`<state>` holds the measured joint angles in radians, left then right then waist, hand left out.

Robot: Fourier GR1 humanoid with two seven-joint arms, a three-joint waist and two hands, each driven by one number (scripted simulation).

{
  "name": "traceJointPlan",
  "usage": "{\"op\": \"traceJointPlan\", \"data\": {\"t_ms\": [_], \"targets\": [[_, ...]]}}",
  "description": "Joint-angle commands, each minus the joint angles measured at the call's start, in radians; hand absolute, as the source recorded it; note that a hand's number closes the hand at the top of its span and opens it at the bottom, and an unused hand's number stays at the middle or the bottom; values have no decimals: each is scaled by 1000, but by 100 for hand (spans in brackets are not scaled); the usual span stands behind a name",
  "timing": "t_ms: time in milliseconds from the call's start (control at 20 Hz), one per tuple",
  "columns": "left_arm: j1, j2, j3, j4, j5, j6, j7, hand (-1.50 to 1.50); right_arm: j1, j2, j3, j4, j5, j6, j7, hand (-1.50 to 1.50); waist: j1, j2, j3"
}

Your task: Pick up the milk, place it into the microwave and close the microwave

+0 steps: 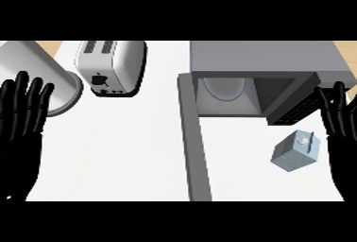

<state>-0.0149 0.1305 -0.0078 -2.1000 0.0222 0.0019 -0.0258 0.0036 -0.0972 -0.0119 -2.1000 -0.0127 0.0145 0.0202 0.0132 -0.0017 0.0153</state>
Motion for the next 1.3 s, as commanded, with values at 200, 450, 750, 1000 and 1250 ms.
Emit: {"op": "traceJointPlan", "data": {"t_ms": [200, 450, 750, 1000, 1250], "targets": [[14, -25, 43, 9, -10, 33, 17, -150, -143, 37, 1, 39, 164, -146, 88, -150, -8, 2, -16], [75, -57, 77, -32, 64, 65, 143, -150, -108, 29, 48, -37, 197, -139, 279, -150, -9, 0, -16], [215, -18, 175, -123, 177, -39, 114, -150, -32, 41, 99, -175, 262, -140, 371, -150, -11, 0, -16], [359, -8, 255, -160, 278, -136, 55, -150, 93, 95, 217, -197, 436, -224, 337, -150, -7, -2, -16], [387, -43, 267, -226, 270, -154, 70, -150, 42, 90, 123, -72, 372, -220, 298, -150, -7, 1, -15]]}}
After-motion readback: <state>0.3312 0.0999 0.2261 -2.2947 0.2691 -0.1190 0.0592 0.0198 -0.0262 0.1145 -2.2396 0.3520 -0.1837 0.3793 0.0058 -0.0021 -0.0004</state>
